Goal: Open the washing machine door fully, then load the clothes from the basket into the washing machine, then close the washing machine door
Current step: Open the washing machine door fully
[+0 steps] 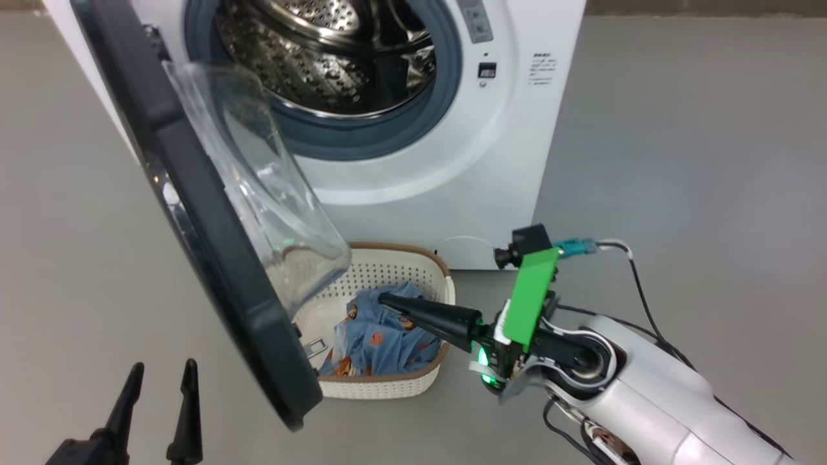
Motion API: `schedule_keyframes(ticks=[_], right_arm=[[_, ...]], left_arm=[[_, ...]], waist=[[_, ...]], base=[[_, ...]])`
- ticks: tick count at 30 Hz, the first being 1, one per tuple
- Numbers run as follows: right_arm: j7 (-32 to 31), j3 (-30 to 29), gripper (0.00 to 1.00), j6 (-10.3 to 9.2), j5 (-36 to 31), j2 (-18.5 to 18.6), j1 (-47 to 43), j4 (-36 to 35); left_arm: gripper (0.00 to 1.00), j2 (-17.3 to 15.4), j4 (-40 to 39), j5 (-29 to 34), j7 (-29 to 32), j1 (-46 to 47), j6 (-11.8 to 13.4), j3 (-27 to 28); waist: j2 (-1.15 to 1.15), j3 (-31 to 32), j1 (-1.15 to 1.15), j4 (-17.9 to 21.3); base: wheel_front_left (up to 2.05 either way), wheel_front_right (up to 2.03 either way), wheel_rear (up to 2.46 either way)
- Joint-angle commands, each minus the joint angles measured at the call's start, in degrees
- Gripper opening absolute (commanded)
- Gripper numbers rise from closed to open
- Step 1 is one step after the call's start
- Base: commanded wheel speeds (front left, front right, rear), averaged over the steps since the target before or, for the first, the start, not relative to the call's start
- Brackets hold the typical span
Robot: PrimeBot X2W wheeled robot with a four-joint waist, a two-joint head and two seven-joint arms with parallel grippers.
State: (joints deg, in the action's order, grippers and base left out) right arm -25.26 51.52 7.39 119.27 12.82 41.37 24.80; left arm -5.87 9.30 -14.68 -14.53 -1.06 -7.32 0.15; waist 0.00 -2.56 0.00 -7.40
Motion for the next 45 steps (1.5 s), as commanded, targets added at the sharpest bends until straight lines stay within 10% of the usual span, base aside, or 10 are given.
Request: schedule_keyframes(ticks=[1, 12, 14, 16, 17, 34, 45], right_arm=[[1.68, -0.32, 0.00, 0.10, 0.95, 0.51, -2.09, -2.23], [9.30, -1.46, 0.00, 0.10, 1.88, 3.99, -7.23, -6.67], [11.65, -1.99, 0.38, 0.10, 1.17, 4.23, -7.68, -7.06], [14.32, -2.78, 0.98, 0.10, -0.13, 4.41, -7.99, -7.51], [15.72, -3.19, 1.00, 0.10, -1.00, 4.51, -8.14, -7.73], [40.12, -6.96, 1.00, 0.10, -33.25, 7.25, -6.73, -1.01], [40.25, -30.50, 1.00, 0.10, -68.23, 1.97, -16.59, -2.17]], left_arm=[[1.00, -1.08, -1.83, 0.90, -0.47, 0.46, -0.17, 2.47], [1.00, -0.15, -2.50, 0.63, -0.47, -1.43, -0.17, 3.98], [1.00, -0.04, -2.55, 0.56, -0.47, -1.59, -0.17, 4.24], [1.00, 0.03, -2.56, 0.51, -0.47, -1.77, -0.17, 4.42], [1.00, 0.07, -2.58, 0.50, -0.47, -1.85, -0.17, 4.53], [1.00, 0.65, -2.94, -0.32, -0.47, -2.20, -0.17, 5.06], [1.00, 1.25, -2.94, -0.31, -0.47, -2.47, -0.17, 4.72]], waist=[[0.00, 1.96, 0.00, 1.84], [0.00, 2.43, 0.00, 3.33], [0.00, 2.40, 0.00, 3.53], [0.00, 2.46, 0.00, 3.74], [0.00, 2.51, 0.00, 3.85], [0.00, 2.81, 0.00, 5.30], [0.00, 2.95, 0.00, 6.11]], base=[[0.00, 0.00, 0.00], [0.00, 0.00, 0.00], [0.00, 0.00, 0.00], [0.00, 0.00, 0.00], [0.00, 0.00, 0.00], [0.00, 0.00, 0.00], [0.00, 0.00, 0.00]])
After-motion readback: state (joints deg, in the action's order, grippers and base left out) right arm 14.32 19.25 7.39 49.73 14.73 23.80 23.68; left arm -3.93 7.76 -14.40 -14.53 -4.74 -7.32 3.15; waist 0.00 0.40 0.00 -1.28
